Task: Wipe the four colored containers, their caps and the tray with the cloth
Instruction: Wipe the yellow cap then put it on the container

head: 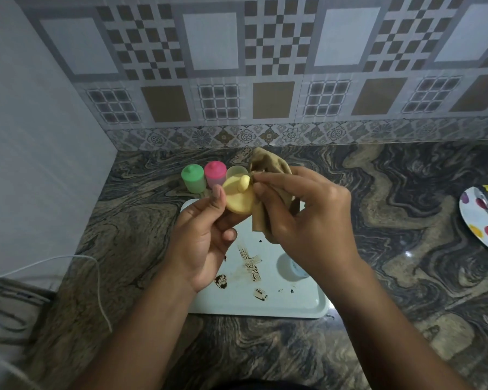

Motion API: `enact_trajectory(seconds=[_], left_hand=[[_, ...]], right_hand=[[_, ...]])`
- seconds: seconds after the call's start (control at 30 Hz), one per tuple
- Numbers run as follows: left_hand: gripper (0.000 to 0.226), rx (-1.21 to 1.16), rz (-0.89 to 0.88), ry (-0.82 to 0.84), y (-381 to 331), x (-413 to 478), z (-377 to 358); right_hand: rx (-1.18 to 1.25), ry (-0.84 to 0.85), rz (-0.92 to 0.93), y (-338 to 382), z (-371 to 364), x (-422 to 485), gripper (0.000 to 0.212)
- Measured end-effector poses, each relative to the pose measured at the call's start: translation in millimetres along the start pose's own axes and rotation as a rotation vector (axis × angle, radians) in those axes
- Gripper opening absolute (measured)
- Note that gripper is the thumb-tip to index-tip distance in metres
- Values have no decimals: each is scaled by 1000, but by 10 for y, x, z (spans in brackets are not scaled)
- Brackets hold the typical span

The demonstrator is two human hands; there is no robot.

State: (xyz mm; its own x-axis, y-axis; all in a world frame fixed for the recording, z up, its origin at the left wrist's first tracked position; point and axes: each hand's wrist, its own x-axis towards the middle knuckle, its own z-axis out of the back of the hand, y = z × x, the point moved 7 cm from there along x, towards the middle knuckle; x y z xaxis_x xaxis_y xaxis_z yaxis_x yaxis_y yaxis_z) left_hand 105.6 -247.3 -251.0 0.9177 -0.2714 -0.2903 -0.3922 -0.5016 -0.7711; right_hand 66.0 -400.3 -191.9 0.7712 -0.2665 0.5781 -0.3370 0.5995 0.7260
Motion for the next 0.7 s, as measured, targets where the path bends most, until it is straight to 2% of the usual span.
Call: enact_trajectory(seconds=[0.1,0.23,0.33,0.4,0.47,0.6,0.7], left_hand=[[34,-12,-1,-6,-22,16,21],[35,29,39,9,3,39,7],[22,239,-92,-110,-30,112,106],[17,385,-214,-169,-108,103,139],[19,507,-279,-149,-158,72,112],[24,614,-310,-66,-172,32,47],[26,671,-339,-108,-172,65,105]], right_hand=[[45,39,-10,2,-10,-15,13],[300,13,-311,-252,-25,-26,14],[399,-10,-420,-344,-76,-73,16],[386,-11,-434,-357,-101,-101,16],[374,-10,-435,-373,-120,-116,17],[351,29,-408,-369,-166,-123,18],[334,50,-365,-356,-218,-149,21]])
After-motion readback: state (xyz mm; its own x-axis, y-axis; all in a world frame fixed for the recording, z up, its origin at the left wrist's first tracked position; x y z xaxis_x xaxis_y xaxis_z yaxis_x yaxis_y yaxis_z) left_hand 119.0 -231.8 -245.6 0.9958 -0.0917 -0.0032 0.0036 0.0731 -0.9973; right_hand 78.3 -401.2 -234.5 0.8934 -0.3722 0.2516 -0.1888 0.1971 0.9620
